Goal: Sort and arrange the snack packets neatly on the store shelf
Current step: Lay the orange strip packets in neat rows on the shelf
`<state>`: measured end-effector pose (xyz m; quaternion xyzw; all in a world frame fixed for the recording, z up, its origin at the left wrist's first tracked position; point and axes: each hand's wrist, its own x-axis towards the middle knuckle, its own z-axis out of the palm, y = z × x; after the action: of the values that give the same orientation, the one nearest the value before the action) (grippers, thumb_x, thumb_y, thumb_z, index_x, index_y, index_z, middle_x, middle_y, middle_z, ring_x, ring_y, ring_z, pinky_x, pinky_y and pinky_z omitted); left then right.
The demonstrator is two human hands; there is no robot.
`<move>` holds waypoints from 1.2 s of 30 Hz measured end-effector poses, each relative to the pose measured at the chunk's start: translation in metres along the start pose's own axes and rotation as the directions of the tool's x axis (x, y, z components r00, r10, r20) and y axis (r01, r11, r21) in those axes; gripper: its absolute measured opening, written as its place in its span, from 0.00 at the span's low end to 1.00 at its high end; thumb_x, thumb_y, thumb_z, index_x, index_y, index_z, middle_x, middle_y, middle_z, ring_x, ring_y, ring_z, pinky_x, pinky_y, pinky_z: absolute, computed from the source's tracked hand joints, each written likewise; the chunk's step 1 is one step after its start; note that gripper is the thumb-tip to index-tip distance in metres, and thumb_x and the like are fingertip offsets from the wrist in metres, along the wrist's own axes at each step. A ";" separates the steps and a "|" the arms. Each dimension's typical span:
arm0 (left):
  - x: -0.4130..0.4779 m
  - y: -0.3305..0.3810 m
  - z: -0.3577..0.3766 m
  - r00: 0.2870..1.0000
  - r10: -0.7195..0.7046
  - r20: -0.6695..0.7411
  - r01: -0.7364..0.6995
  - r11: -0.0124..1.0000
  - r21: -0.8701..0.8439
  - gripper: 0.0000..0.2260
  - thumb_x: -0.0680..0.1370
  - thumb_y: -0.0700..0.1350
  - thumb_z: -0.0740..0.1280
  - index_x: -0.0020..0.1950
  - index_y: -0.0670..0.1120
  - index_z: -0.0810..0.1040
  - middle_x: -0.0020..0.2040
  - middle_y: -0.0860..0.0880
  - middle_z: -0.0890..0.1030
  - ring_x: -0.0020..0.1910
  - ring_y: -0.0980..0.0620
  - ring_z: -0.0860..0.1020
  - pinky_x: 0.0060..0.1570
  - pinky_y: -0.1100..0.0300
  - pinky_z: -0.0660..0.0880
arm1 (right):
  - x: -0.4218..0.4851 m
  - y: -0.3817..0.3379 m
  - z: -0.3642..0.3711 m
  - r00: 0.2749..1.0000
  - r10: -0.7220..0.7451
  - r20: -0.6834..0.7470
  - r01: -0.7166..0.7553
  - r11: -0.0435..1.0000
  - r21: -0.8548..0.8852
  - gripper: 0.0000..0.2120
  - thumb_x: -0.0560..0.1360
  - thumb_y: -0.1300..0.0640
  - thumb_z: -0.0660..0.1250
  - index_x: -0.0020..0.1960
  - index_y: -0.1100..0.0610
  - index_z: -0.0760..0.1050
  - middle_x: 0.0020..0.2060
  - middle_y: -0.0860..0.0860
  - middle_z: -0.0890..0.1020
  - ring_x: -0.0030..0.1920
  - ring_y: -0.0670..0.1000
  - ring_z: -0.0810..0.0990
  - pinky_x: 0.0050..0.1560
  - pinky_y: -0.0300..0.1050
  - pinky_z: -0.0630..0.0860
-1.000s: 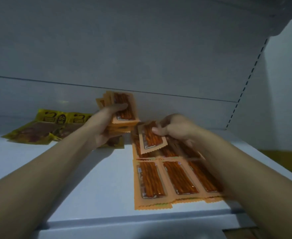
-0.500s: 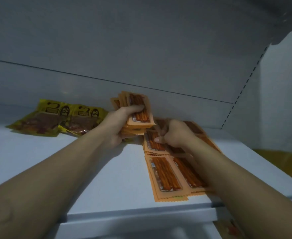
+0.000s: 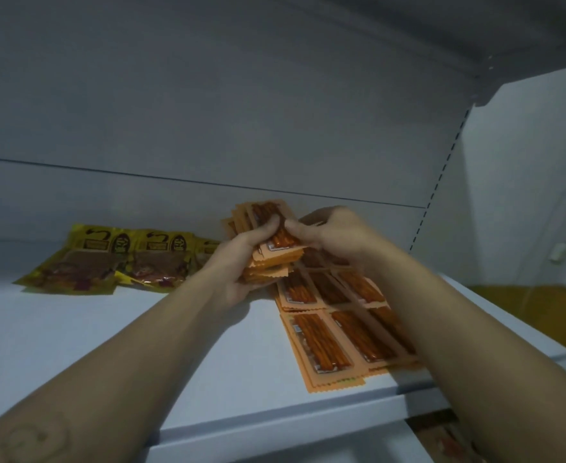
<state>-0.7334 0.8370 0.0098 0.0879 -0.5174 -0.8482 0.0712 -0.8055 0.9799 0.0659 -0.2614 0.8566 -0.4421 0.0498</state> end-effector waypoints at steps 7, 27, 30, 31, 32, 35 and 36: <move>-0.004 0.003 0.006 0.994 -0.015 0.110 0.020 0.999 -0.045 0.09 0.76 0.46 0.69 0.48 0.42 0.85 0.48 0.43 0.85 0.43 0.48 0.84 0.49 0.51 0.81 | 0.003 -0.002 -0.020 0.992 0.084 -0.096 -0.054 0.958 0.280 0.08 0.73 0.63 0.73 0.50 0.66 0.79 0.30 0.54 0.84 0.28 0.50 0.82 0.23 0.37 0.74; 0.007 -0.012 0.013 0.998 0.032 -0.056 -0.029 0.999 0.043 0.11 0.74 0.46 0.72 0.52 0.43 0.81 0.42 0.43 0.86 0.35 0.49 0.85 0.32 0.56 0.80 | 0.003 0.091 -0.001 0.977 -0.050 -0.206 -0.107 0.722 -0.683 0.03 0.76 0.52 0.70 0.48 0.50 0.82 0.50 0.51 0.82 0.55 0.54 0.79 0.52 0.46 0.76; 0.004 -0.011 0.014 1.000 0.014 -0.026 -0.013 0.998 0.068 0.14 0.73 0.47 0.72 0.56 0.42 0.81 0.44 0.42 0.86 0.36 0.49 0.84 0.33 0.56 0.80 | 0.001 0.071 -0.013 0.951 -0.067 -0.302 -0.034 0.947 -0.319 0.05 0.78 0.52 0.68 0.51 0.51 0.82 0.48 0.48 0.84 0.51 0.50 0.81 0.48 0.42 0.74; 0.004 -0.012 0.015 1.000 0.006 -0.013 -0.005 0.997 0.075 0.15 0.73 0.46 0.73 0.57 0.41 0.81 0.45 0.42 0.86 0.37 0.48 0.84 0.34 0.55 0.80 | -0.002 0.061 -0.019 0.954 -0.047 -0.297 0.018 0.995 -0.097 0.06 0.78 0.49 0.68 0.51 0.50 0.81 0.46 0.47 0.84 0.48 0.49 0.82 0.46 0.42 0.75; 0.003 -0.013 0.017 1.000 -0.003 0.000 0.003 0.997 0.079 0.16 0.73 0.47 0.73 0.58 0.40 0.81 0.47 0.41 0.86 0.38 0.47 0.84 0.36 0.54 0.81 | -0.006 0.050 -0.023 0.971 -0.026 -0.237 0.047 0.995 0.085 0.08 0.77 0.45 0.68 0.49 0.49 0.79 0.44 0.46 0.85 0.45 0.48 0.84 0.42 0.40 0.77; 0.001 -0.016 0.023 0.999 0.008 0.042 -0.011 0.998 0.066 0.20 0.70 0.48 0.75 0.59 0.40 0.81 0.50 0.39 0.85 0.40 0.46 0.84 0.39 0.55 0.81 | -0.013 0.028 -0.026 0.995 -0.089 0.039 0.087 0.995 0.051 0.13 0.71 0.41 0.73 0.48 0.49 0.79 0.38 0.45 0.86 0.37 0.42 0.85 0.30 0.31 0.75; 0.000 -0.017 0.025 0.999 0.012 0.053 -0.015 0.999 0.047 0.21 0.69 0.49 0.76 0.59 0.40 0.82 0.50 0.39 0.85 0.40 0.46 0.84 0.37 0.56 0.80 | -0.013 0.024 -0.024 0.992 -0.100 0.072 0.100 0.995 -0.003 0.13 0.70 0.44 0.75 0.48 0.51 0.80 0.36 0.46 0.86 0.35 0.43 0.84 0.29 0.32 0.75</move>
<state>-0.7394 0.8666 0.0057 0.0636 -0.5396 -0.8373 0.0612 -0.8121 1.0153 0.0596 -0.3200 0.8414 -0.4317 0.0577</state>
